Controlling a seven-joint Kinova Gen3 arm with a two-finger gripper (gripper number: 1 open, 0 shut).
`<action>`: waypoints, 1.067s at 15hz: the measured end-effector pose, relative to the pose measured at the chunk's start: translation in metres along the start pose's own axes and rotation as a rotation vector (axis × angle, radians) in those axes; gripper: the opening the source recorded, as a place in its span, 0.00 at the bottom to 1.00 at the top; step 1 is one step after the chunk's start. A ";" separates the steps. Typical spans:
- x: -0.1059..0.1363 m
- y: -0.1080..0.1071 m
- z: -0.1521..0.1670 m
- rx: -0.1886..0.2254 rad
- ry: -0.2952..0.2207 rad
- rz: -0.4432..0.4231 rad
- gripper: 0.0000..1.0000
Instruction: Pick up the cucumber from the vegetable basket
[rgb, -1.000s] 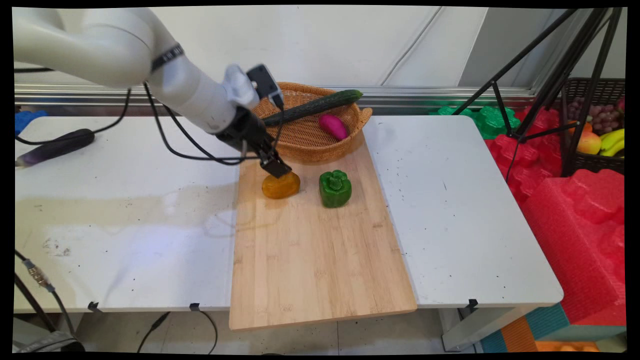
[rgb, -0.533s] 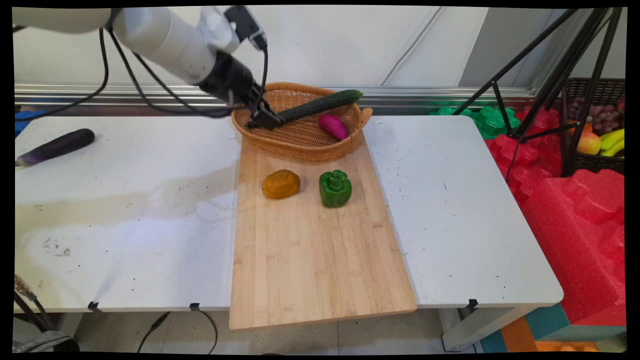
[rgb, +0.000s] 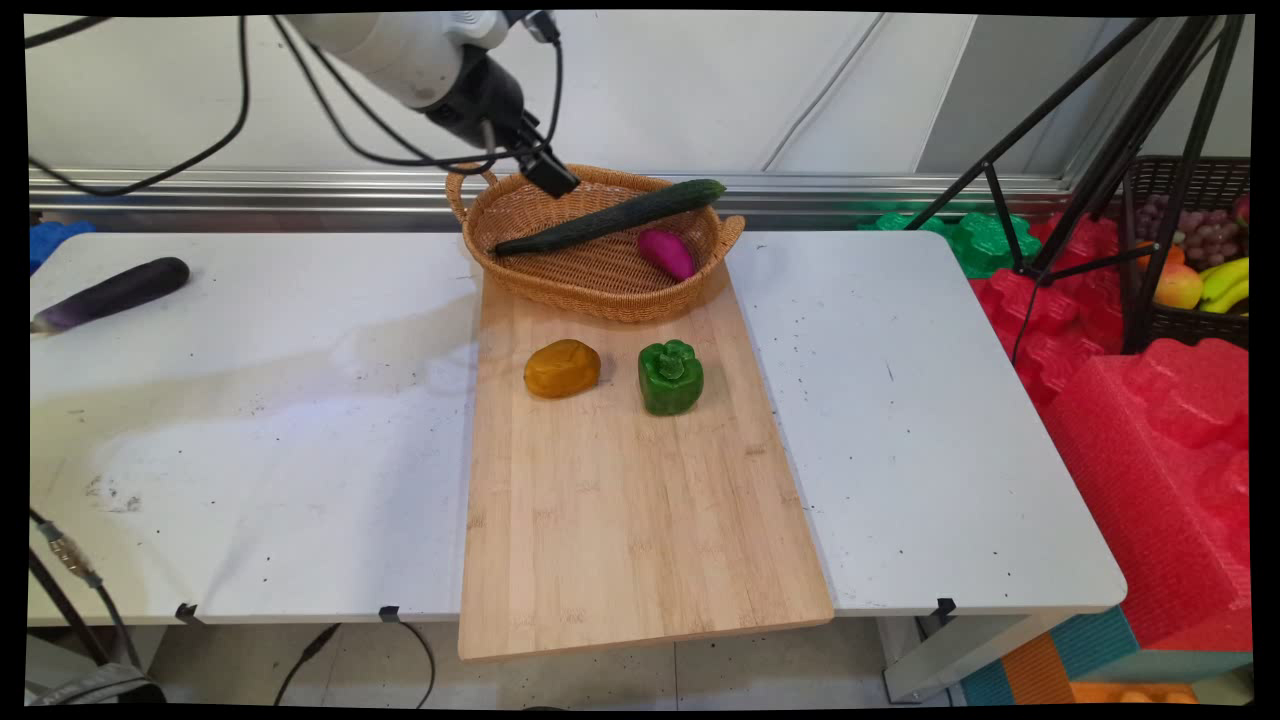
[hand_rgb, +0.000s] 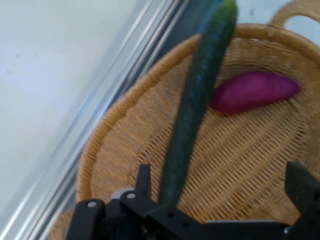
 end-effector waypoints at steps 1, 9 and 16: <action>0.005 -0.005 0.009 0.010 -0.004 0.001 1.00; 0.027 -0.030 0.098 0.007 -0.069 0.039 1.00; 0.027 -0.034 0.162 -0.072 -0.133 0.095 1.00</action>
